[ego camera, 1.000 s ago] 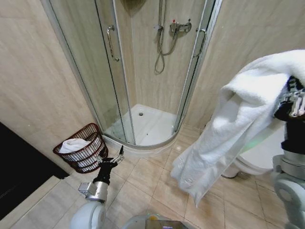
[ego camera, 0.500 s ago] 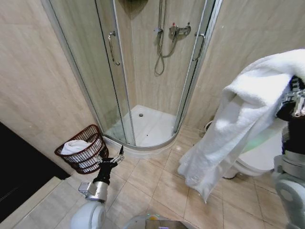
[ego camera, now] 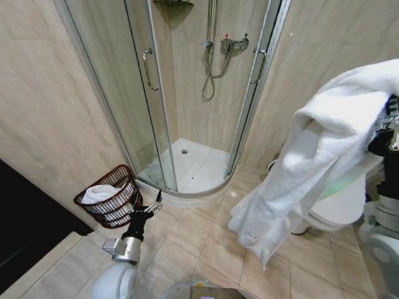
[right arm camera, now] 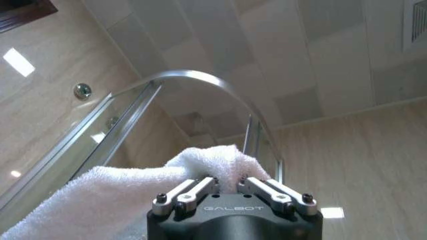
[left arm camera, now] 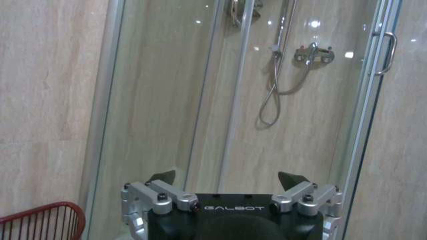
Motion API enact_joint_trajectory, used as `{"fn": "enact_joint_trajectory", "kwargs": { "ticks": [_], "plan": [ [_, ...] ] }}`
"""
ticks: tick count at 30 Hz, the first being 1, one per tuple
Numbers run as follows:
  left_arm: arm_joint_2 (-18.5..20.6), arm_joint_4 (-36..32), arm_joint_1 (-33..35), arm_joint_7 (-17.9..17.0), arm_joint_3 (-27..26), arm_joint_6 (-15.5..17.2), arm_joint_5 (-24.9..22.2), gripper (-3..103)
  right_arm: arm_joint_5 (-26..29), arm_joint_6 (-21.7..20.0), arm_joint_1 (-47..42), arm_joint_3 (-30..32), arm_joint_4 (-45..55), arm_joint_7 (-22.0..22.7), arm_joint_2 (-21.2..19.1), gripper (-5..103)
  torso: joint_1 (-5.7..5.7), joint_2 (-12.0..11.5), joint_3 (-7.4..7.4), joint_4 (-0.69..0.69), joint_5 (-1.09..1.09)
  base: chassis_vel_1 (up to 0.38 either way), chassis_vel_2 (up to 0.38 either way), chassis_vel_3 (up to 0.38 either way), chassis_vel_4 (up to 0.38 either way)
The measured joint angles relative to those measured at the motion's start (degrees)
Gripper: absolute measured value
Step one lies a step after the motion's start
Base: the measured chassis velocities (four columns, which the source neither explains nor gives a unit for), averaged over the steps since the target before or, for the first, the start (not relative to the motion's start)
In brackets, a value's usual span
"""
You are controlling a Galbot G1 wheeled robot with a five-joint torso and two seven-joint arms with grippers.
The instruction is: Discard the used towel into the hamper.
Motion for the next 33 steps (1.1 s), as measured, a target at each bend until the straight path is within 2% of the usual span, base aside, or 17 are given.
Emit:
{"fn": "enact_joint_trajectory", "kwargs": {
  "ticks": [33],
  "plan": [
    [0.0, 0.0, 0.0, 0.0, 0.0, 0.0, 0.0, 100, 0.54, 0.04, -0.22, 0.97, -0.01, -0.37, -0.45, 7, 3.53, 8.17, 4.62, 0.0, 0.0, 0.0, 0.0, 0.0, 0.0]
  ]
}}
